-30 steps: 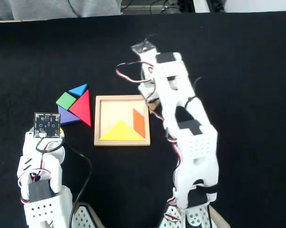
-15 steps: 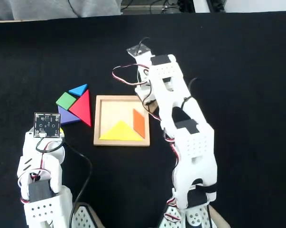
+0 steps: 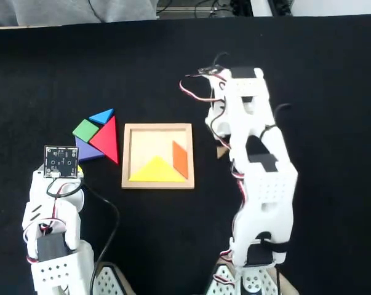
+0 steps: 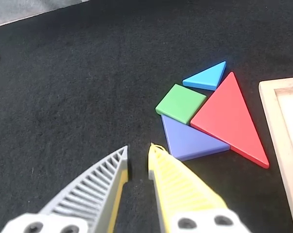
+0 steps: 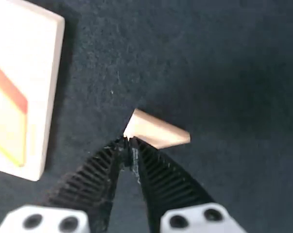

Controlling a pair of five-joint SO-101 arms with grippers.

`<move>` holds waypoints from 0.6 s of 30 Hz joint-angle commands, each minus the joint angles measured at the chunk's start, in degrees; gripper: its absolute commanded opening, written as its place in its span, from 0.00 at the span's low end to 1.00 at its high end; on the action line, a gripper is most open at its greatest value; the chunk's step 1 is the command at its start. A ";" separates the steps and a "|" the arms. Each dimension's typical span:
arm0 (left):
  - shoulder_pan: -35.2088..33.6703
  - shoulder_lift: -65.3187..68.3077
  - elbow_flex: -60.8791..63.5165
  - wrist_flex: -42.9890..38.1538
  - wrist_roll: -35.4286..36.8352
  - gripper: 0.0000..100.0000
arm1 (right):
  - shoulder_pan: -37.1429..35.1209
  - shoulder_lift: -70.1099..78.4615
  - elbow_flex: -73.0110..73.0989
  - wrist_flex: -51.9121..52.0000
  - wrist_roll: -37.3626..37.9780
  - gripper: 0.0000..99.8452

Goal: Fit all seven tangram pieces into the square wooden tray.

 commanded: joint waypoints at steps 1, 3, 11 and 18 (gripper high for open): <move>0.31 -0.44 1.10 -0.44 -0.09 0.08 | 1.14 -12.62 4.53 -2.20 -10.90 0.01; 0.22 -0.44 1.10 -0.44 -0.09 0.08 | 2.90 -20.09 12.26 -7.38 -19.69 0.01; 0.40 -0.44 1.10 -0.44 -0.09 0.08 | -1.76 -47.52 55.08 -42.11 -40.26 0.06; 0.48 -0.44 1.10 -0.35 -0.09 0.08 | -6.24 -47.34 55.69 -38.77 -49.85 0.35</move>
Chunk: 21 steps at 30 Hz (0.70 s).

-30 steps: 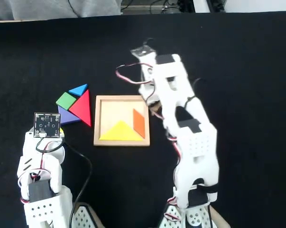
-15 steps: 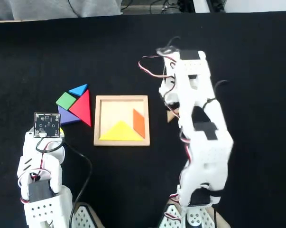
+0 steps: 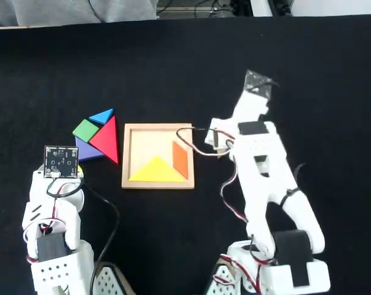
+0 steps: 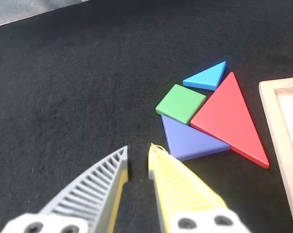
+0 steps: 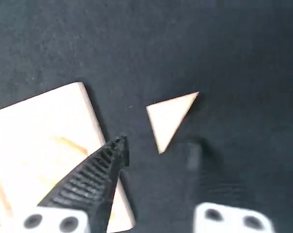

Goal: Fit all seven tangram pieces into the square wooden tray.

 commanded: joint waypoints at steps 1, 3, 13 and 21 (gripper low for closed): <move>0.48 -0.44 1.10 -0.35 -0.09 0.08 | -2.29 -0.04 -3.03 0.88 -3.78 0.34; 0.48 -0.44 1.10 -0.35 -0.09 0.08 | -2.29 2.86 -5.49 0.88 -4.13 0.32; 0.40 -0.44 1.10 -0.35 -0.09 0.08 | -0.35 19.65 -23.52 9.41 -12.22 0.30; 0.40 -0.44 1.10 -0.35 -0.09 0.08 | 0.26 30.02 -34.77 17.85 -11.43 0.17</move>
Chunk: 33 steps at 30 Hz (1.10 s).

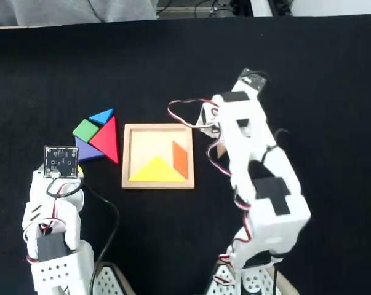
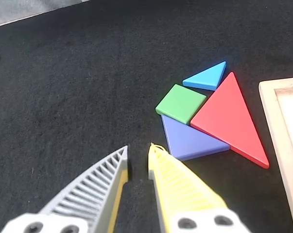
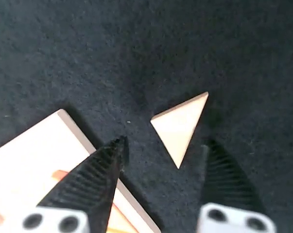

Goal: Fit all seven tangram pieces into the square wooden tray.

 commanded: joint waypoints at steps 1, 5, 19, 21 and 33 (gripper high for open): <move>0.40 -0.44 1.10 -0.35 -0.09 0.08 | 0.62 1.89 -7.08 3.87 0.79 0.18; 0.40 -0.44 1.10 -0.35 -0.09 0.08 | 1.05 6.11 -11.21 7.03 -0.79 0.23; 0.40 -0.44 1.10 -0.35 -0.09 0.08 | 2.73 10.15 -17.10 12.04 0.35 0.23; 0.40 -0.44 1.10 -0.35 -0.09 0.08 | 3.16 10.15 -15.96 10.64 0.26 0.23; 0.40 -0.44 1.10 -0.35 -0.09 0.08 | 2.81 13.23 -14.02 7.38 0.35 0.23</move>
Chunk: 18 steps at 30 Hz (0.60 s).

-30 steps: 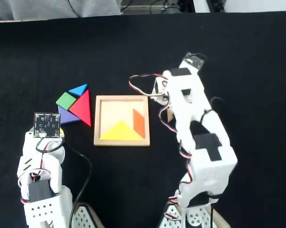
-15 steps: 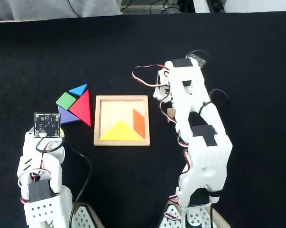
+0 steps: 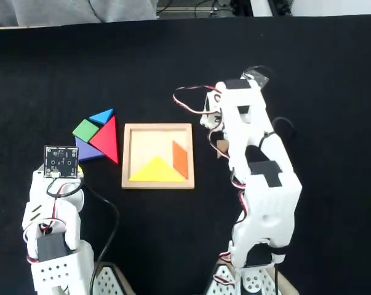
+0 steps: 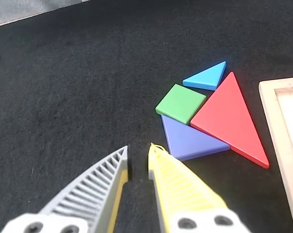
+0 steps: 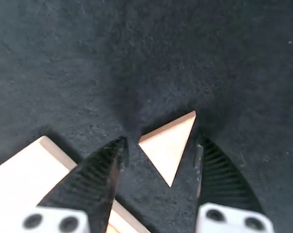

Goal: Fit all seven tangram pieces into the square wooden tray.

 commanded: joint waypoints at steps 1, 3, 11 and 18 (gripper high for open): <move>0.40 -0.44 1.10 -0.35 -0.09 0.08 | 0.26 2.15 -0.84 -0.62 0.53 0.23; 0.40 -0.44 1.10 -0.35 -0.09 0.08 | 0.26 4.62 -2.33 -0.26 0.62 0.23; 0.40 -0.44 1.10 -0.35 -0.09 0.08 | 0.62 7.25 -8.04 5.19 0.79 0.11; 0.40 -0.44 1.10 -0.35 -0.09 0.08 | 0.62 7.25 -8.04 5.19 0.53 0.09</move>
